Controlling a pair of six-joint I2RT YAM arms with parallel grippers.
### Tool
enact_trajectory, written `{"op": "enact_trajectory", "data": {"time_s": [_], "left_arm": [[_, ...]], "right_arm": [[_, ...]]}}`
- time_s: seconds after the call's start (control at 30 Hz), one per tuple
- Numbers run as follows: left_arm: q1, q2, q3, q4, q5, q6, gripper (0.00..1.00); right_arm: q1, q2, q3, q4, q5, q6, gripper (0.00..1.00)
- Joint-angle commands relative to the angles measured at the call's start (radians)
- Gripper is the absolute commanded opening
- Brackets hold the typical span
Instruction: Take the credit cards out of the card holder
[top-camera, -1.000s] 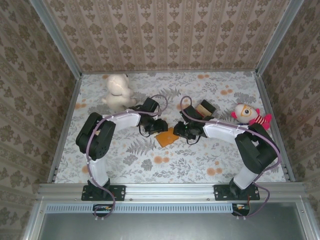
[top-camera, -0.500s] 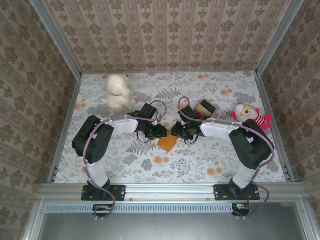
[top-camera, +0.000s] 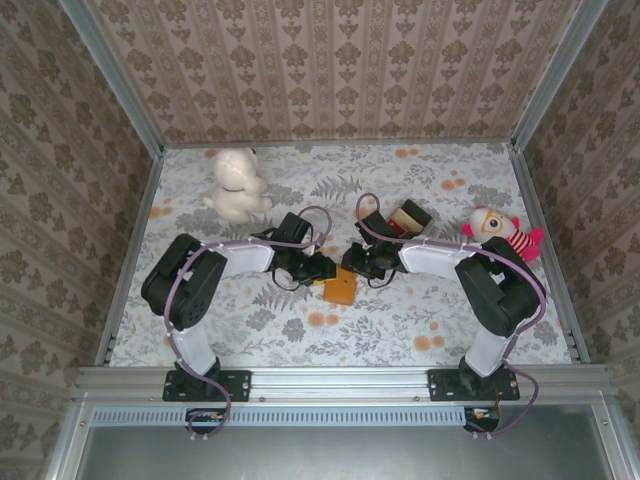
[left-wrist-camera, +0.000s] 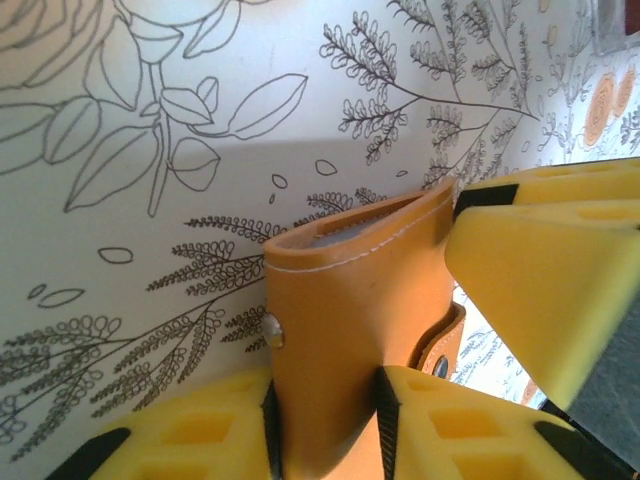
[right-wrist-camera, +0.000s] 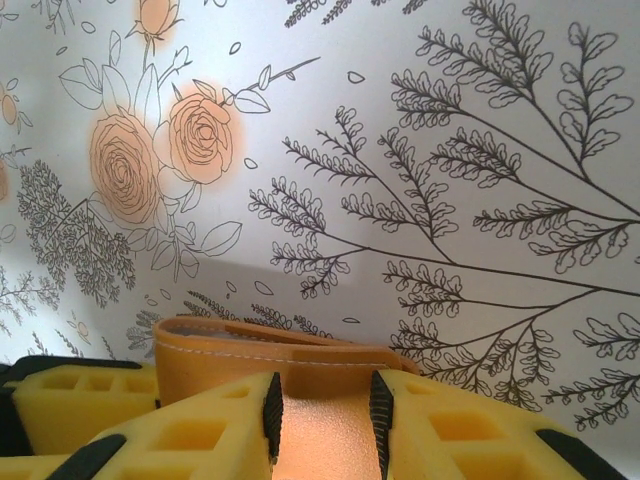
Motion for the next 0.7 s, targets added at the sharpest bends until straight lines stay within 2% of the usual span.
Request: {"op": "enact_trajectory", "data": {"time_s": [0.0, 0.13, 0.3, 0.47, 0.67], "left_arm": [[0.008, -0.045, -0.014, 0.061, 0.026, -0.012, 0.27], [0.014, -0.076, -0.026, 0.063, 0.021, -0.013, 0.19], [0.014, -0.118, -0.029, 0.044, 0.001, -0.003, 0.16], [0.015, -0.13, -0.019, 0.031, -0.007, 0.006, 0.14], [0.015, -0.128, -0.017, 0.027, -0.012, 0.005, 0.12]], "right_arm": [[0.013, 0.017, -0.002, -0.016, -0.024, 0.002, 0.32], [0.014, -0.052, 0.008, -0.075, 0.024, -0.049, 0.36], [0.026, -0.144, -0.039, -0.089, 0.05, -0.09, 0.43], [0.068, -0.162, -0.043, -0.126, 0.061, -0.104, 0.51], [0.082, -0.121, -0.029, -0.133, 0.059, -0.09, 0.48]]}}
